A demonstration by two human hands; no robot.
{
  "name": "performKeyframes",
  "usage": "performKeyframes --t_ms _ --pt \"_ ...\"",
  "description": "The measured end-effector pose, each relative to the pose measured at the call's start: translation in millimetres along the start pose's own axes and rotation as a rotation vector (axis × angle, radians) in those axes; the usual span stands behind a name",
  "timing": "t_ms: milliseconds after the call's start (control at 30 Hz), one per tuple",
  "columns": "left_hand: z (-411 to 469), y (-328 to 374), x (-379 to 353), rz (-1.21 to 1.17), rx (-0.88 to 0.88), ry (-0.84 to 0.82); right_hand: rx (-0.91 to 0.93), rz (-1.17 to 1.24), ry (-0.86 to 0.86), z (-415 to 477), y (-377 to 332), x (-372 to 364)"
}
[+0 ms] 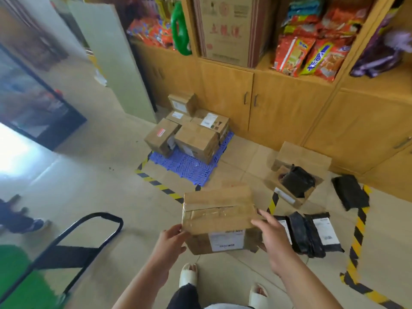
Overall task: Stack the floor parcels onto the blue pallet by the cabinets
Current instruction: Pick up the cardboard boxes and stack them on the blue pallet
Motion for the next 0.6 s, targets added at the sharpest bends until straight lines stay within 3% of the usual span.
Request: performKeyframes --t_ms 233,600 --pt "51.7 -19.2 129.8 -0.132 -0.050 0.034 0.084 -0.127 -0.047 4.2 -8.2 -147.9" --pt "142.5 12.3 318.4 -0.113 -0.104 -0.012 0.094 -0.211 -0.036 24.7 -30.8 -341.2"
Point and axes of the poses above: each hand's wrist, its own z-axis towards the middle knuckle, its own x-axis out of the back of the hand, y = z × x, the point moved 10 cm from there along z, towards the middle knuckle, and after that the axes turned 8 degrees about z, right-handed, at the moved point
